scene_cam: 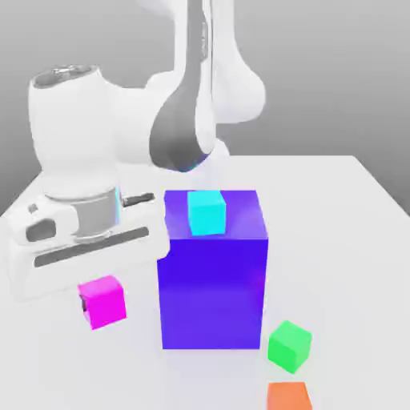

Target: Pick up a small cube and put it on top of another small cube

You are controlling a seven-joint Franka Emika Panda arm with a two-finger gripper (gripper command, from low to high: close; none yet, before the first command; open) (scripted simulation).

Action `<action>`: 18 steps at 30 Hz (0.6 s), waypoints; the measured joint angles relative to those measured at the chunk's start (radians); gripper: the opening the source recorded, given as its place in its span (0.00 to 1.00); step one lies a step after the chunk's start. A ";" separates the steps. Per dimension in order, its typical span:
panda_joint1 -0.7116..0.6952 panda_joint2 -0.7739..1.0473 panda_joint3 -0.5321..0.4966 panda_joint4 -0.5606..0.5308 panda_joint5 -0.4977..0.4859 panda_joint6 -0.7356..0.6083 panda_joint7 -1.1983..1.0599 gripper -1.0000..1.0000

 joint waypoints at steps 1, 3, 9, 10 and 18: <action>0.036 -0.012 0.023 -0.003 -0.021 -0.005 -0.023 0.00; 0.127 -0.036 0.067 -0.009 -0.065 -0.016 -0.070 0.00; 0.305 -0.066 0.169 -0.059 -0.147 -0.015 -0.203 0.00; 0.311 -0.053 0.170 -0.078 -0.132 -0.001 -0.207 0.00; 0.314 0.163 0.188 -0.135 -0.031 0.206 -0.238 0.00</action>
